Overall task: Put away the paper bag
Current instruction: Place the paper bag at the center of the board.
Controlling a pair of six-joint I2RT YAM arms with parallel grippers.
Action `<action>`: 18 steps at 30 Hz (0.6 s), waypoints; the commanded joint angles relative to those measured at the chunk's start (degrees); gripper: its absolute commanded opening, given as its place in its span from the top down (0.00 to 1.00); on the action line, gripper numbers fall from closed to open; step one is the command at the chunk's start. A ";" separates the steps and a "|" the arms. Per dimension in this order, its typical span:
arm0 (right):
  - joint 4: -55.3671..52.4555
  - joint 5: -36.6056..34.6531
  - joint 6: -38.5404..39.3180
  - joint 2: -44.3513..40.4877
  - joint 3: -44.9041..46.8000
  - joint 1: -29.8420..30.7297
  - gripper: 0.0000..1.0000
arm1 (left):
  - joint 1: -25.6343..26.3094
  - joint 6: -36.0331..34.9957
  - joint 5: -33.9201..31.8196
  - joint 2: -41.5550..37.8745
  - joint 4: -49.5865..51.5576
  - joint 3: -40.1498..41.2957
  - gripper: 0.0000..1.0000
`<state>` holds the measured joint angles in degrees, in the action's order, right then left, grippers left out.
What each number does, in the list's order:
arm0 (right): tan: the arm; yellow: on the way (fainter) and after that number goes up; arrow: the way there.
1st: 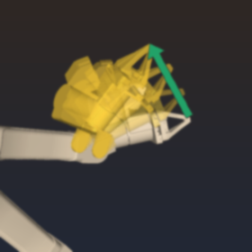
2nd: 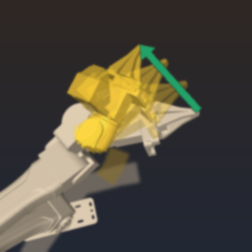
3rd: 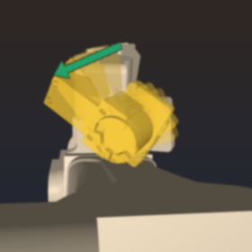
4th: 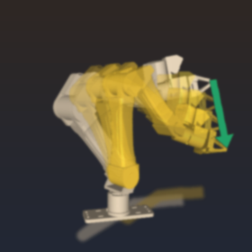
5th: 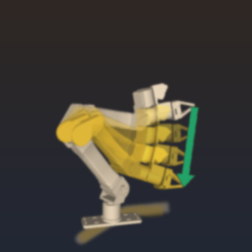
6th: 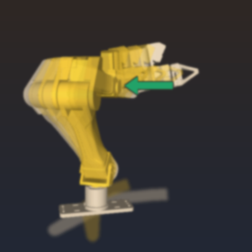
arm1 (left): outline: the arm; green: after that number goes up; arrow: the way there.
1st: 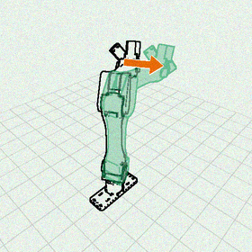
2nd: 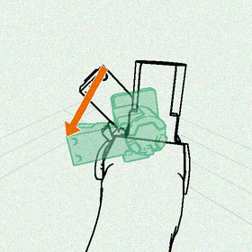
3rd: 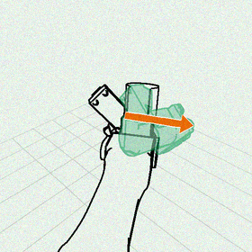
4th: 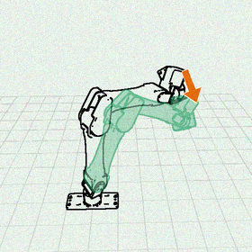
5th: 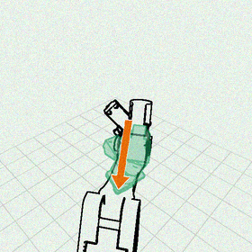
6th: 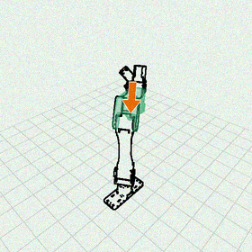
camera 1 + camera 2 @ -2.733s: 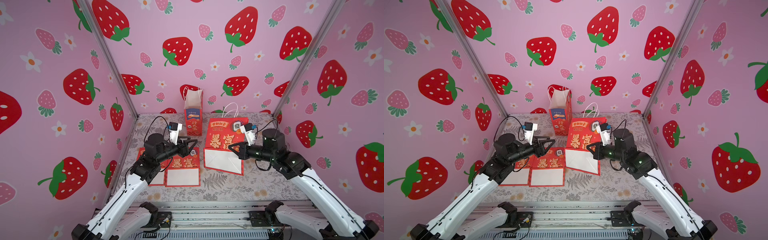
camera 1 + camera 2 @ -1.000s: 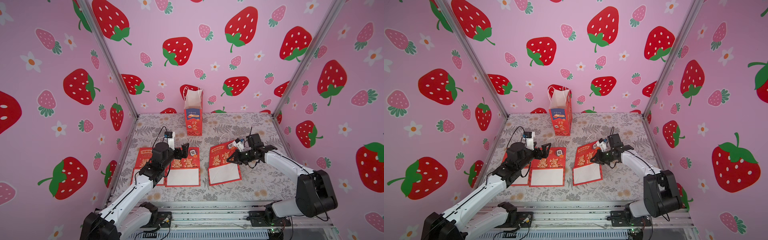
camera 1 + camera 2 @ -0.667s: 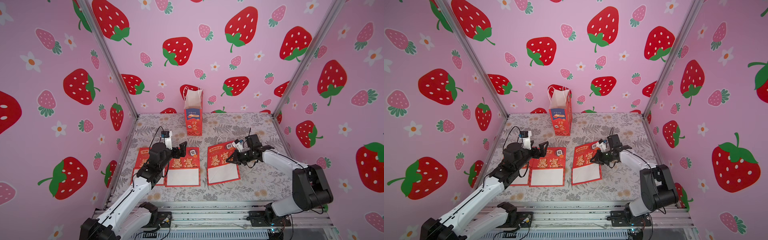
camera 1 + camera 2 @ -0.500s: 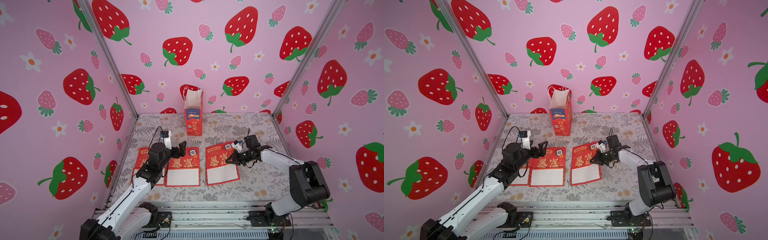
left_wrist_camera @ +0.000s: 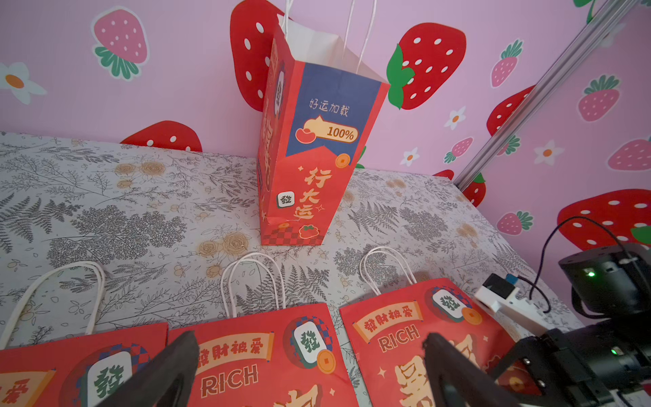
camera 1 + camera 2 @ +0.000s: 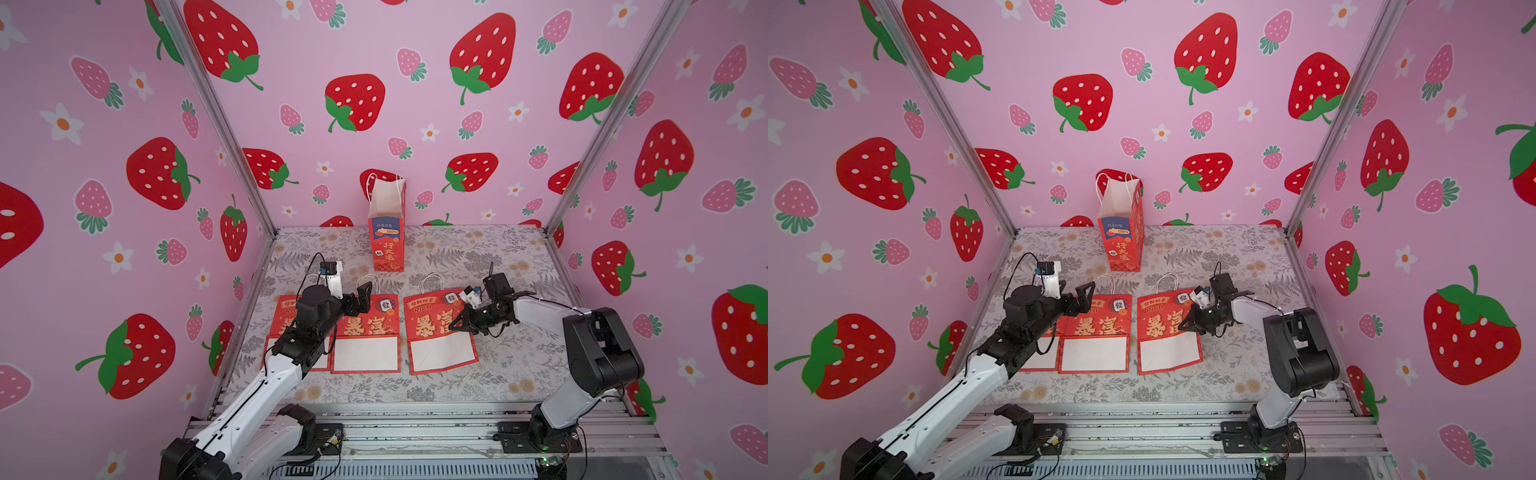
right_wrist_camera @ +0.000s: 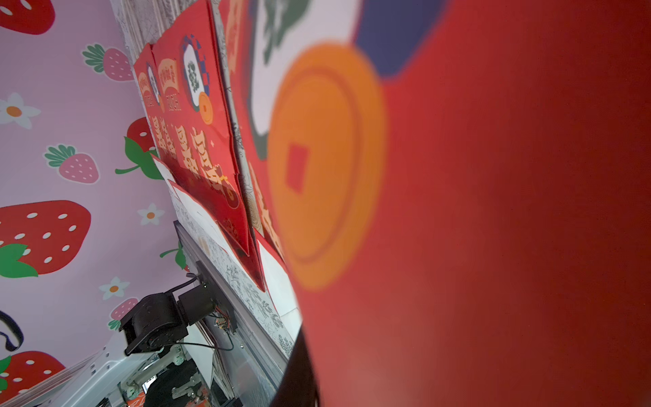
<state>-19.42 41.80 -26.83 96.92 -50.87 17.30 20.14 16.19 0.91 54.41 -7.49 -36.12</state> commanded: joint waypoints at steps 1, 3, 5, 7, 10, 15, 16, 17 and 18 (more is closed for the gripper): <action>-0.51 -0.73 0.37 1.78 -0.28 -0.16 0.87 | -0.28 -0.23 0.32 -0.13 -1.29 0.08 0.01; -0.45 -1.60 0.23 2.40 -0.19 -0.16 0.83 | -0.28 -0.18 0.49 0.06 -1.29 0.00 0.01; -0.21 -2.85 -0.38 2.97 -0.03 -0.08 0.78 | -0.28 -0.08 0.67 0.19 -1.33 0.00 0.01; 0.81 -3.74 -1.37 3.51 0.53 0.27 0.71 | -0.28 -0.05 0.67 0.34 -1.34 -0.05 0.01; 2.74 -4.17 -2.88 4.05 1.04 1.12 0.66 | -0.28 -0.15 0.67 0.43 -1.31 -0.09 0.01; 2.43 -5.12 -2.98 5.15 -0.16 2.55 0.60 | -0.28 -0.17 0.66 0.56 -1.41 -0.08 0.01; 2.12 -5.49 -2.73 5.28 -0.27 2.59 0.59 | -0.28 -0.19 0.67 0.58 -1.35 -0.09 0.01; 1.90 -5.71 -2.63 5.16 -0.28 2.64 0.59 | -0.28 -0.27 0.67 0.61 -1.34 -0.09 0.01; 1.56 -6.00 -2.33 5.10 -0.19 2.63 0.58 | -0.28 -0.26 0.63 0.63 -1.37 -0.09 0.01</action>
<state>-16.27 38.48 -29.32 100.62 -50.63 19.57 20.12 16.25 1.08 54.85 -7.55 -36.12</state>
